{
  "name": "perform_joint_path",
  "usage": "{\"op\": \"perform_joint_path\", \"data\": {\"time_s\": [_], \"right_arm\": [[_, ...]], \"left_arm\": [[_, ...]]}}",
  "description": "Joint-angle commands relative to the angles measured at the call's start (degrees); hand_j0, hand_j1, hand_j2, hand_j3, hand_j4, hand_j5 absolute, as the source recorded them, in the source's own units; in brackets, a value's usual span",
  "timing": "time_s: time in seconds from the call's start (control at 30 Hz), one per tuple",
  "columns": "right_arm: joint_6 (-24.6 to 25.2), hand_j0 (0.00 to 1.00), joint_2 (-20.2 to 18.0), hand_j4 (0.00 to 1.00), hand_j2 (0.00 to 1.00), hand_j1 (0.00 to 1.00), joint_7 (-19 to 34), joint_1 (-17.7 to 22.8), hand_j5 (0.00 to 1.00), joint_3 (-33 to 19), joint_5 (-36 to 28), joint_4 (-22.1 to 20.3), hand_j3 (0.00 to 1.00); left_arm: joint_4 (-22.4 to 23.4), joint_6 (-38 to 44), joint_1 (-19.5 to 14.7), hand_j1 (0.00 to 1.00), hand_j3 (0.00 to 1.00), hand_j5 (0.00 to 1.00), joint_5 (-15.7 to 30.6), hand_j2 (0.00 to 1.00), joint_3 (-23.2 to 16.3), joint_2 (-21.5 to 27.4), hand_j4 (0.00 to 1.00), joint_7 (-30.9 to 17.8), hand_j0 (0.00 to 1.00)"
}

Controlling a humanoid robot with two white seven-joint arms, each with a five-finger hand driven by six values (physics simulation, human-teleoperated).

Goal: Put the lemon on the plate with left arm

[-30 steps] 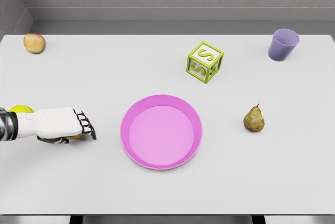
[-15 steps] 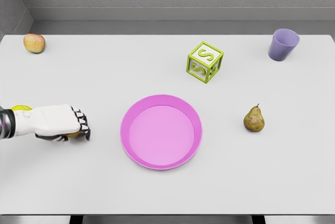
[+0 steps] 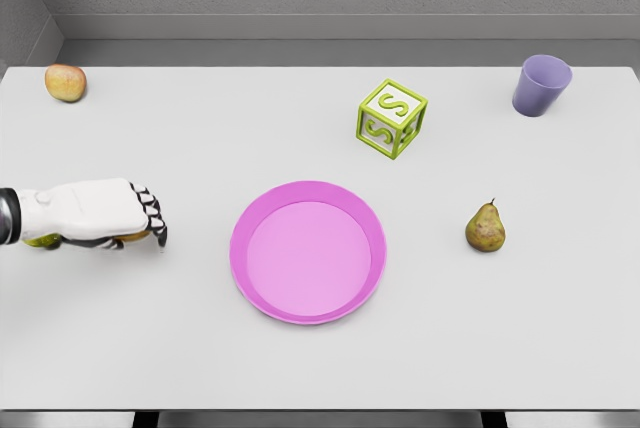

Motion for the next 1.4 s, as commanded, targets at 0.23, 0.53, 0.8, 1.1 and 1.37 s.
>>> {"op": "perform_joint_path", "data": {"time_s": [0.23,0.53,0.8,1.1,1.37], "right_arm": [[0.00,1.00,0.00,1.00,1.00,1.00,0.01,0.00,1.00,-0.01,0.01,0.06,1.00],[0.00,1.00,0.00,1.00,1.00,1.00,0.01,0.00,1.00,-0.01,0.01,-0.03,1.00],[0.00,1.00,0.00,1.00,1.00,1.00,0.01,0.00,1.00,-0.01,0.01,-0.03,1.00],[0.00,1.00,0.00,1.00,1.00,1.00,0.01,0.00,1.00,-0.01,0.01,0.06,1.00],[0.00,1.00,0.00,1.00,1.00,1.00,0.01,0.00,1.00,-0.01,0.01,0.06,1.00]], "left_arm": [[-0.52,0.13,-1.23,0.60,0.60,0.60,0.38,0.60,-0.20,-0.40,0.60,0.06,0.60],[-1.49,0.13,-2.11,0.60,0.60,0.60,0.38,0.60,-0.28,-0.67,0.60,0.06,0.60],[-2.81,0.13,-2.90,0.60,0.60,0.60,0.38,0.60,-1.25,-2.16,0.60,0.06,0.60],[-3.95,0.13,-4.13,0.60,0.60,0.60,0.38,0.60,-1.34,-3.04,0.60,0.06,0.60],[-4.74,0.13,-4.13,0.60,0.60,0.60,0.29,0.60,-1.43,-4.09,0.60,0.06,0.60]]}}
